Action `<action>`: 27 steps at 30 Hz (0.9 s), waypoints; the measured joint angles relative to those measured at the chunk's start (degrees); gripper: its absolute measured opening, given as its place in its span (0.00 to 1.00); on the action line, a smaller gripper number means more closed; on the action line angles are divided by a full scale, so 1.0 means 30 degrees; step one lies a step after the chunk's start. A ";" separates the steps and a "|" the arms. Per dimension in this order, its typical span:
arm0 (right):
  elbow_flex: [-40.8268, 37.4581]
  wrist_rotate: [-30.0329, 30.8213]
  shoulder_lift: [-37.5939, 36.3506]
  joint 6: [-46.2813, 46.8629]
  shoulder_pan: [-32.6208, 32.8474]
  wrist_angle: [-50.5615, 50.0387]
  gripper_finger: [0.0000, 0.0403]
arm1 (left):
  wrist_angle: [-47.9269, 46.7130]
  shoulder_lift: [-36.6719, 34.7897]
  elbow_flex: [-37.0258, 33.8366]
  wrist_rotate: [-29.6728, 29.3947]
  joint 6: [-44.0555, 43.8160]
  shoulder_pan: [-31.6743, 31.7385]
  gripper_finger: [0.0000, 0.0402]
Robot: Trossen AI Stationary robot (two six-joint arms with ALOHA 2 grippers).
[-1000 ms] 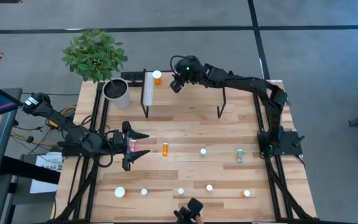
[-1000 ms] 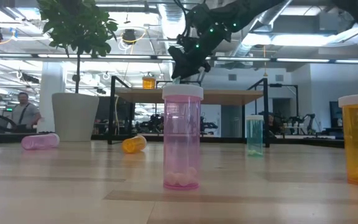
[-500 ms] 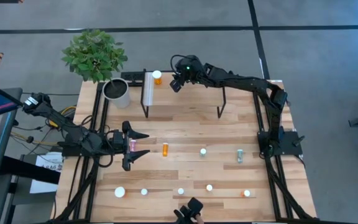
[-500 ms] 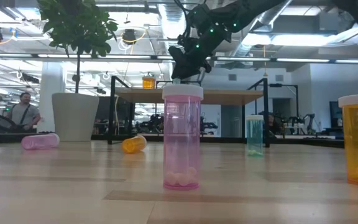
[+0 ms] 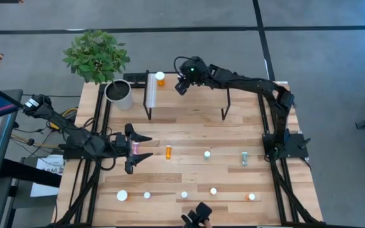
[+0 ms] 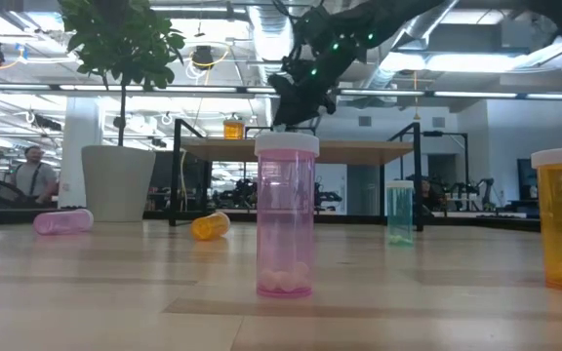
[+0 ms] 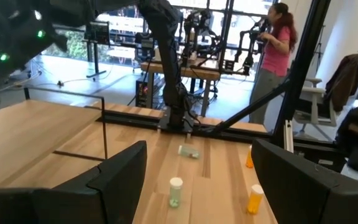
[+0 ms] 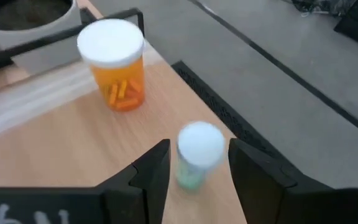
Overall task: Pick and place medicine bottles onto shelf by color
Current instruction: Put the large orange pill bottle on the shelf aligned with the other large orange pill bottle
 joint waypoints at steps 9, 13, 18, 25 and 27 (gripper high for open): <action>0.0022 0.0142 -0.4143 0.0074 0.0719 -0.4327 0.46 | -0.0997 -0.0001 0.0000 0.0232 -0.1482 -0.0007 0.69; -0.0873 0.1035 -0.5997 -0.0145 0.2787 -0.5186 0.45 | -0.1576 -0.0004 0.0000 0.1181 -0.2388 -0.0100 0.69; -0.3953 0.3939 -0.8463 0.0268 0.6106 -0.4811 0.44 | -0.2528 -0.0007 0.0000 0.1344 -0.3941 -0.0606 0.69; -1.0067 0.6433 -1.2042 0.2337 1.1362 -0.0972 0.43 | -0.8537 0.0098 0.1856 0.3069 -0.6921 -0.1151 0.69; -1.1348 0.7589 -1.2920 0.2834 1.2727 0.0174 0.43 | -1.1918 0.0206 0.3328 0.4190 -0.7410 -0.1151 0.69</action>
